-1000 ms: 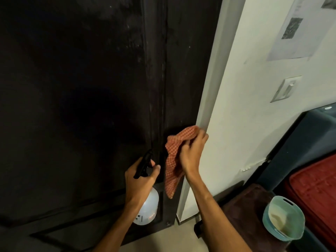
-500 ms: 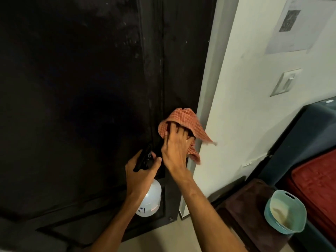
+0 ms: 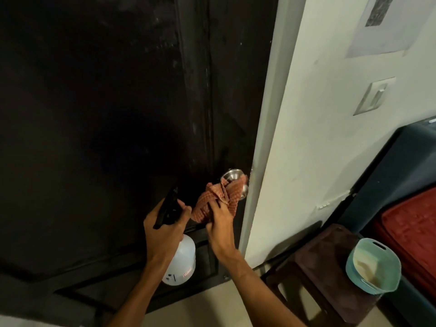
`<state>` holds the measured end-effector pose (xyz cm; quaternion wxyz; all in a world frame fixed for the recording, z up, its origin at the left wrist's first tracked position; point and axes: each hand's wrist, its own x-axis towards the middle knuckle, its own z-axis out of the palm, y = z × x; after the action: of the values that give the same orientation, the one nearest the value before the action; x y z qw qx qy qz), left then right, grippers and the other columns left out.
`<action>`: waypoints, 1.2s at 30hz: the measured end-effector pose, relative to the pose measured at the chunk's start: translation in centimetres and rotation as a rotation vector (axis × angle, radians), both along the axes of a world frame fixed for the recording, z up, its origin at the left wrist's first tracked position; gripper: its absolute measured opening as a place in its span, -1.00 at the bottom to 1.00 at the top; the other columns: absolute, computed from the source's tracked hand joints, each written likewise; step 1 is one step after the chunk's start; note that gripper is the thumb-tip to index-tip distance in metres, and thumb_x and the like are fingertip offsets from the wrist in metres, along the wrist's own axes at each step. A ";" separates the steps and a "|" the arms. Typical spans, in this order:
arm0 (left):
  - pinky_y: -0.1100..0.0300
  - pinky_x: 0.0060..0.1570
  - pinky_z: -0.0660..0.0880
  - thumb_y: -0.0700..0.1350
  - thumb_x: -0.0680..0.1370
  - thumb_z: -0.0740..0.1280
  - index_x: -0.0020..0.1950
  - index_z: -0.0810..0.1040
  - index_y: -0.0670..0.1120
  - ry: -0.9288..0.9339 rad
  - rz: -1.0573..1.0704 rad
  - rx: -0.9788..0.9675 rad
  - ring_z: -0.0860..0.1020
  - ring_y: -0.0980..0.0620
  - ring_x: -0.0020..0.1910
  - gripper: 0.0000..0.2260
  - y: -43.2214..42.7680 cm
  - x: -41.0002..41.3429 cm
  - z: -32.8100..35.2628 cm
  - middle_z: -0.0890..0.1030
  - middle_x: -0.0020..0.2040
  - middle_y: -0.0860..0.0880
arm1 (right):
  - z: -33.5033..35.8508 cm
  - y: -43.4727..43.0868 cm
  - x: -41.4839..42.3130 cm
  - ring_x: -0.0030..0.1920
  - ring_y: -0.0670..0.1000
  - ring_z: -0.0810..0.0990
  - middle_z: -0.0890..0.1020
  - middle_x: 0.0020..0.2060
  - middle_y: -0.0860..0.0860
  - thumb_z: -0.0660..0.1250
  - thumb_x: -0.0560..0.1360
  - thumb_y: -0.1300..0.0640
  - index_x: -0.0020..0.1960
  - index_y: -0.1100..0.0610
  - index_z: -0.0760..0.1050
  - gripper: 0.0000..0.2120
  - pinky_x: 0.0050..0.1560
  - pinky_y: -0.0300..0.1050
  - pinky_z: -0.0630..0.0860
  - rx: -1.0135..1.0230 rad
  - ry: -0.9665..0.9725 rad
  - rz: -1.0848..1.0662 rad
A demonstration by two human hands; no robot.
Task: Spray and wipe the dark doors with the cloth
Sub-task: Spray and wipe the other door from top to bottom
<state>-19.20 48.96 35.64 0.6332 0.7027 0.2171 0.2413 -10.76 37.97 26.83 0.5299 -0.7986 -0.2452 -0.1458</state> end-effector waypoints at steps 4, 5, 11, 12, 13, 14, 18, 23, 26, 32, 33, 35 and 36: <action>-0.18 -0.09 0.59 -0.22 0.51 0.53 -0.09 0.67 0.00 0.017 0.011 -0.021 0.50 0.03 -0.33 -0.87 0.3 -0.7 -0.7 0.59 -0.28 0.07 | 0.5 0.7 -1.9 0.18 0.03 0.64 0.66 0.10 0.07 0.24 0.33 0.60 0.09 0.11 0.65 -0.46 0.29 0.23 0.56 0.745 0.528 -0.373; -0.04 -0.15 0.58 -0.23 0.50 0.53 -0.10 0.67 0.01 0.006 0.005 -0.028 0.50 0.07 -0.32 -0.86 0.4 -0.7 -0.7 0.58 -0.30 0.08 | 0.9 0.2 -2.0 0.13 0.10 0.67 0.67 0.08 0.10 0.28 0.40 0.58 0.10 0.12 0.63 -0.54 0.22 0.25 0.60 1.020 0.752 -0.426; 0.25 -0.37 0.48 -0.22 0.50 0.53 0.00 0.65 -0.15 0.002 0.000 0.007 0.48 0.11 -0.42 -0.88 1.0 -0.4 -1.2 0.56 -0.30 0.00 | 4.0 -4.8 2.8 -0.35 0.02 0.66 0.63 -0.15 0.17 0.14 0.66 0.33 0.16 0.28 0.54 -0.79 -0.34 -0.07 0.67 1.890 1.132 -0.103; 0.27 -0.37 0.48 -0.22 0.51 0.53 0.00 0.65 -0.15 0.001 0.003 0.001 0.48 0.12 -0.43 -0.88 1.0 -0.5 -1.3 0.55 -0.30 0.01 | 5.0 -5.0 3.1 -0.24 0.05 0.67 0.64 -0.07 0.18 0.14 0.64 0.36 0.22 0.27 0.54 -0.75 -0.24 -0.02 0.69 1.771 1.057 -0.120; 0.26 -0.33 0.50 -0.23 0.51 0.53 0.00 0.66 -0.14 0.000 0.000 -0.006 0.49 0.12 -0.42 -0.89 0.9 -0.5 -1.4 0.56 -0.30 0.03 | 5.8 -5.2 3.4 -0.14 0.06 0.67 0.64 -0.02 0.16 0.12 0.62 0.41 0.26 0.26 0.54 -0.68 -0.15 -0.01 0.69 1.592 0.937 -0.176; 0.23 -0.27 0.51 -0.22 0.51 0.53 -0.01 0.66 -0.12 -0.001 -0.005 -0.009 0.50 0.12 -0.39 -0.90 0.8 -0.3 -1.4 0.57 -0.30 0.04 | 6.6 -5.5 3.7 -0.06 0.06 0.66 0.65 0.02 0.14 0.11 0.58 0.47 0.27 0.25 0.56 -0.62 -0.03 -0.02 0.68 1.355 0.791 -0.254; 0.06 -0.12 0.55 -0.15 0.51 0.54 -0.03 0.67 -0.02 0.023 -0.020 0.019 0.52 0.04 -0.26 -0.90 0.8 0.5 -1.2 0.60 -0.25 -0.01 | 9.5 -3.1 3.9 0.19 -0.09 0.46 0.48 0.24 0.05 0.33 0.39 0.48 0.15 0.23 0.66 -0.61 0.36 -0.37 0.35 0.215 0.050 -0.315; -0.05 -0.20 0.65 -0.06 0.47 0.58 0.04 0.69 0.00 0.083 -0.012 -0.019 0.54 -0.45 -0.12 -0.81 0.4 0.3 -1.9 0.60 0.05 -0.38 | 7.9 -2.0 3.9 0.26 0.11 0.54 0.59 0.27 0.09 0.42 0.41 0.37 0.13 0.18 0.69 -0.68 0.28 -0.47 0.26 0.032 0.113 -0.396; -0.05 -0.10 0.64 0.02 0.40 0.60 0.07 0.68 -0.02 0.084 -0.005 -0.043 0.57 -0.41 -0.10 -0.70 0.6 0.9 -1.6 0.60 0.00 -0.34 | 7.4 -2.8 5.1 0.18 0.01 0.55 0.61 0.19 0.04 0.36 0.43 0.36 0.12 0.16 0.69 -0.69 0.33 -0.39 0.27 0.258 0.311 -0.412; 0.24 -0.23 0.49 -0.24 0.50 0.53 -0.12 0.67 -0.04 0.005 -0.007 0.003 0.53 0.14 -0.39 -0.88 0.2 0.2 -0.8 0.59 -0.39 0.12 | 7.9 -4.2 6.1 -0.15 -0.01 0.55 0.59 -0.16 0.05 0.14 0.35 0.43 -0.14 0.20 0.51 -0.76 0.10 -0.02 0.51 0.592 0.565 -0.308; 0.23 -0.21 0.49 -0.24 0.50 0.53 -0.12 0.67 -0.04 0.000 -0.010 0.005 0.53 0.13 -0.39 -0.88 0.1 0.3 -0.7 0.59 -0.40 0.12 | 8.1 -3.8 5.9 -0.06 -0.02 0.58 0.62 -0.06 0.04 0.17 0.40 0.38 -0.05 0.20 0.54 -0.77 0.15 -0.04 0.51 0.487 0.467 -0.312; 0.21 -0.19 0.50 -0.25 0.50 0.52 -0.11 0.67 -0.07 0.002 -0.021 0.002 0.51 0.14 -0.40 -0.90 0.0 0.7 -0.9 0.57 -0.40 0.12 | 7.0 -2.7 6.1 0.15 0.04 0.57 0.60 0.12 0.05 0.23 0.46 0.23 0.09 0.15 0.56 -0.76 0.28 -0.07 0.46 0.363 0.397 -0.220; 0.20 -0.17 0.50 -0.24 0.51 0.52 -0.10 0.67 -0.08 0.009 -0.033 0.008 0.50 0.14 -0.40 -0.91 -0.2 0.8 -1.2 0.56 -0.39 0.11 | 6.5 -2.7 6.5 0.21 0.09 0.56 0.60 0.16 0.07 0.26 0.47 0.19 0.11 0.13 0.58 -0.76 0.36 -0.03 0.41 0.428 0.520 -0.189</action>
<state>-18.39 48.77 34.47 0.6333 0.7098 0.2074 0.2285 -4.22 35.27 33.32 0.7143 -0.6989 0.0094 -0.0340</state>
